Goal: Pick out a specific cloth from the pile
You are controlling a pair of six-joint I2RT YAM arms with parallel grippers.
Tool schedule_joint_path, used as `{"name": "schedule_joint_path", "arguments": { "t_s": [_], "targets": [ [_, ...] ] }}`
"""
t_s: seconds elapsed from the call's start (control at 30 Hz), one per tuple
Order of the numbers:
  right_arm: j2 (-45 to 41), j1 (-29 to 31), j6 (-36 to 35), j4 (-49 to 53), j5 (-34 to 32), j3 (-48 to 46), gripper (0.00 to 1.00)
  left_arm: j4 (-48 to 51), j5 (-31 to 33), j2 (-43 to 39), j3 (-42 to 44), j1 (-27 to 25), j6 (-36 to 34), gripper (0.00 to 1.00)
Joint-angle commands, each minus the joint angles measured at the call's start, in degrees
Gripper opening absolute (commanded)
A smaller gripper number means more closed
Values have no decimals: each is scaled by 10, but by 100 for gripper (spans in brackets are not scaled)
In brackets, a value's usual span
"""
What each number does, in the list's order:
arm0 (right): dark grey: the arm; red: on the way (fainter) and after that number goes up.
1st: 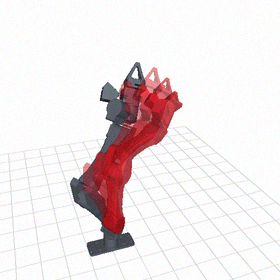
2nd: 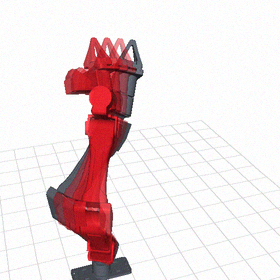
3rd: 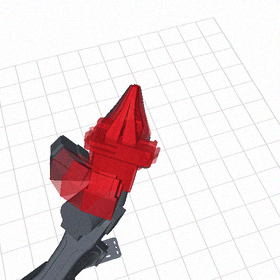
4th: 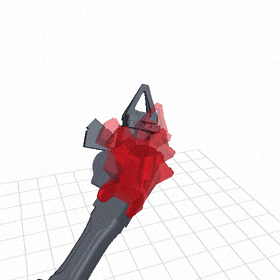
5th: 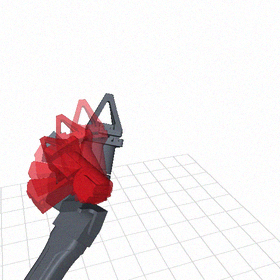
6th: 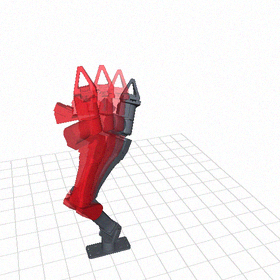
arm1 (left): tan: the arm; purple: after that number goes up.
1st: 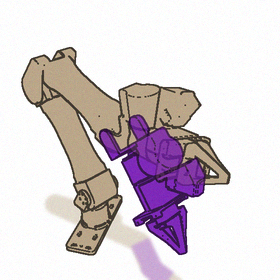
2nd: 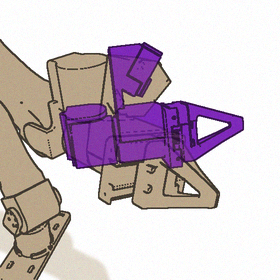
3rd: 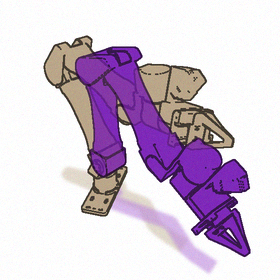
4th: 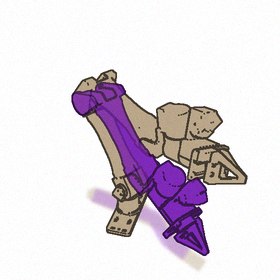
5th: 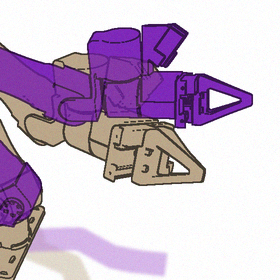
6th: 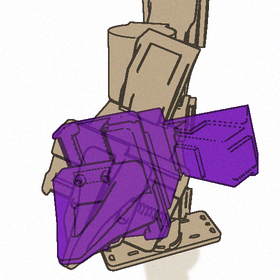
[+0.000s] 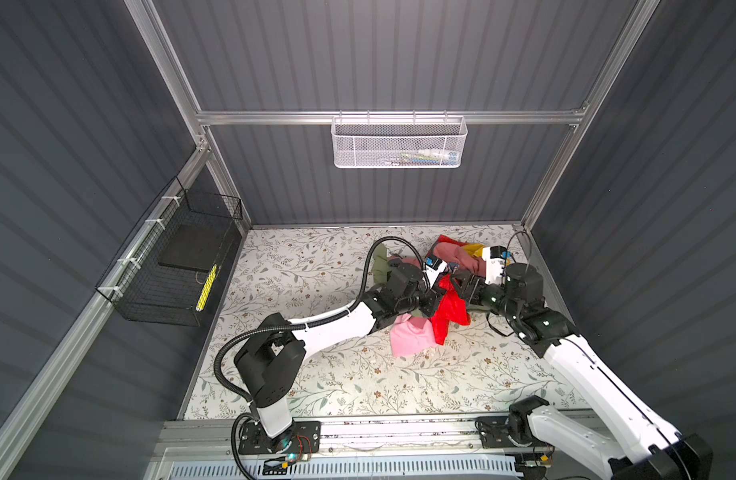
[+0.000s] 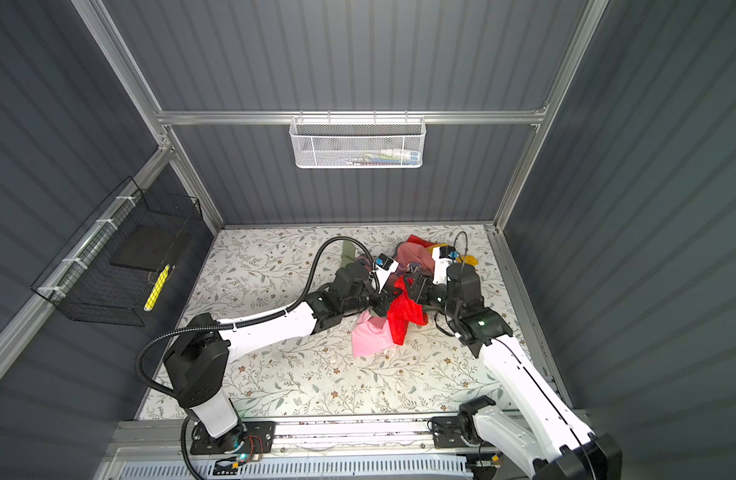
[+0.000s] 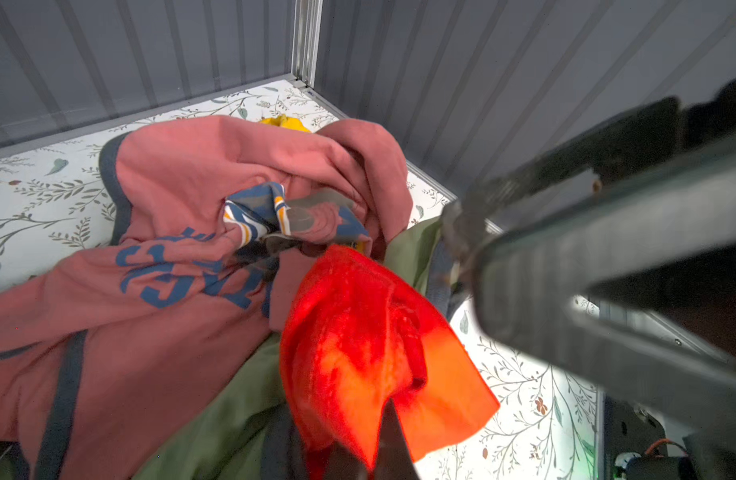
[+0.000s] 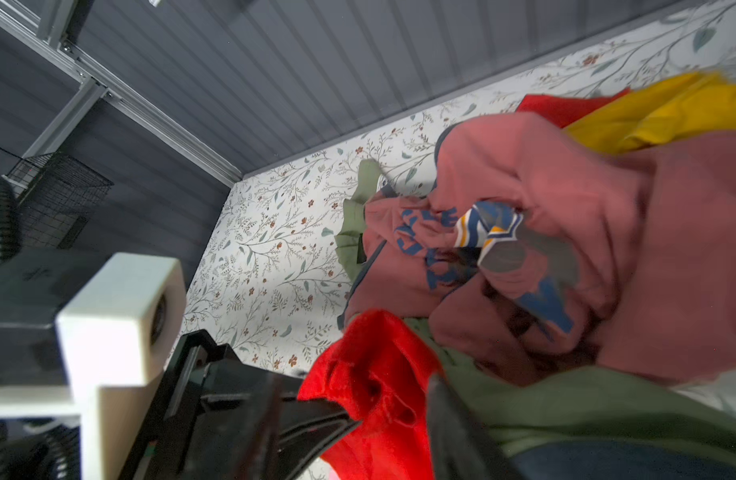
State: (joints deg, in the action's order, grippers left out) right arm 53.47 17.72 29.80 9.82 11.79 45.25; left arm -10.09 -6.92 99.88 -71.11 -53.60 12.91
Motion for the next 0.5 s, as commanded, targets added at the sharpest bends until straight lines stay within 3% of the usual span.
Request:
{"name": "schedule_joint_path", "arguments": {
  "t_s": [0.0, 0.2, 0.47],
  "targets": [
    [-36, -23, 4, -45, -7, -38, 75, -17, 8, -38, -31, -2, 22, 0],
    [-42, -76, 38, -62, 25, -99, 80, 3, -3, -44, -57, -2, 46, 0],
    [5, -106, 89, -161, 68, -168, 76, 25, -16, -60, -80, -3, 59, 0]
  ]
}}
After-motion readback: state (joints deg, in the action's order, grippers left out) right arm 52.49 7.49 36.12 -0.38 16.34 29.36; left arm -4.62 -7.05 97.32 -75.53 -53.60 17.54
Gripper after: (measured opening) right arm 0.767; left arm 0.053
